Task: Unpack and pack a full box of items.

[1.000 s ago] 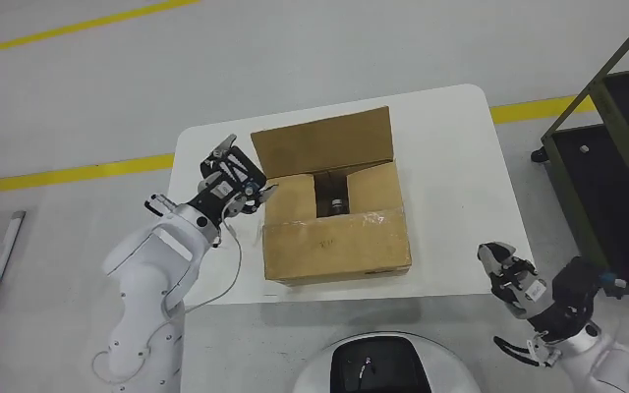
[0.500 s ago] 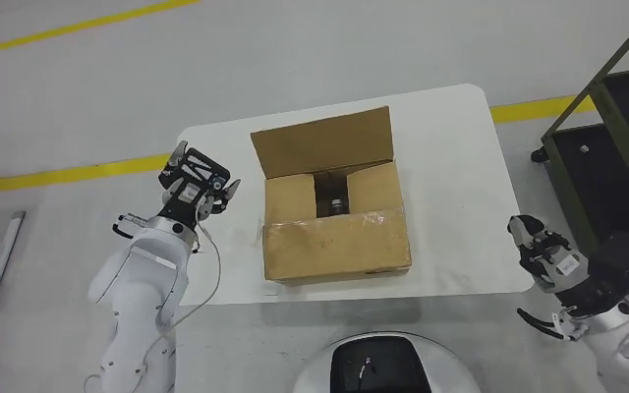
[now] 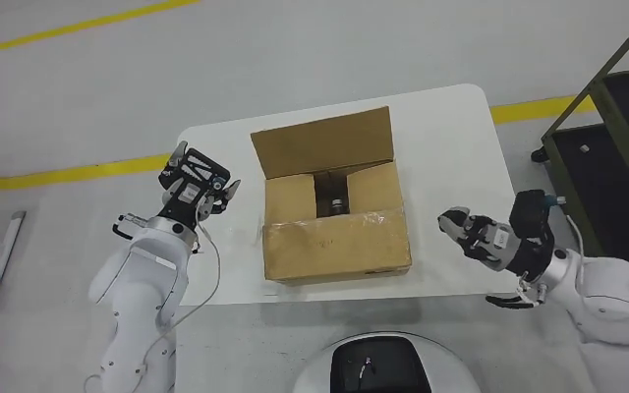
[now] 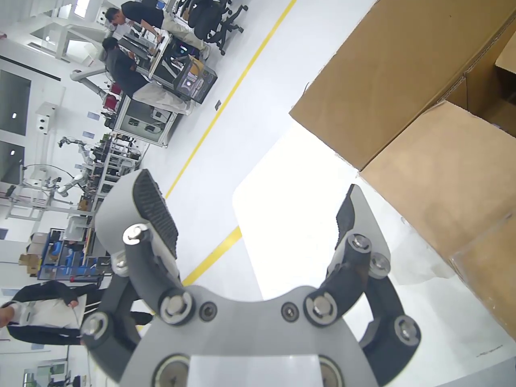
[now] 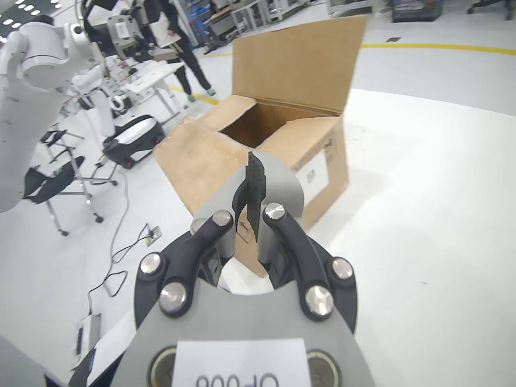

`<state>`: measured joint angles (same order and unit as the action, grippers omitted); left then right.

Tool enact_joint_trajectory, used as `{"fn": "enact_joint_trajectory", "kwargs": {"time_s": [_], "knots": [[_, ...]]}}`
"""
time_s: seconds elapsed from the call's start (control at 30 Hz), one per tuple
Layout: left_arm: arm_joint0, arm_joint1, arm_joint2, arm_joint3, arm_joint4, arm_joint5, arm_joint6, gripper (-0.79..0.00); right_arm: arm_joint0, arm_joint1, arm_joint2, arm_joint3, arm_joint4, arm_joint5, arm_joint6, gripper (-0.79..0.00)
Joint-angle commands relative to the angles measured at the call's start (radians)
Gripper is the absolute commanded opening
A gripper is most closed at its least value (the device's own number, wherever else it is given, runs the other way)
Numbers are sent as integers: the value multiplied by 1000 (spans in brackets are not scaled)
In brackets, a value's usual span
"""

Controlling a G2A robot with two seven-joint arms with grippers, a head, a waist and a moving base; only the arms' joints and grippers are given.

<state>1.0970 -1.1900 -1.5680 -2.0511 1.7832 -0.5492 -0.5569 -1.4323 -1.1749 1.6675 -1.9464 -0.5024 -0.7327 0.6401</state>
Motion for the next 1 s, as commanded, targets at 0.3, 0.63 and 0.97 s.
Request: {"fn": "enact_joint_trajectory", "kwargs": {"time_s": [0.3, 0.63, 0.97], "knots": [[0, 0, 0, 0, 0, 0, 0, 0, 199, 28, -111, 91, 242, 25, 329, -785], [0, 0, 0, 0, 0, 0, 0, 0, 215, 35, -137, 94, 227, 39, 353, -785], [0, 0, 0, 0, 0, 0, 0, 0, 399, 58, -174, 266, 323, 87, 495, -459]]}}
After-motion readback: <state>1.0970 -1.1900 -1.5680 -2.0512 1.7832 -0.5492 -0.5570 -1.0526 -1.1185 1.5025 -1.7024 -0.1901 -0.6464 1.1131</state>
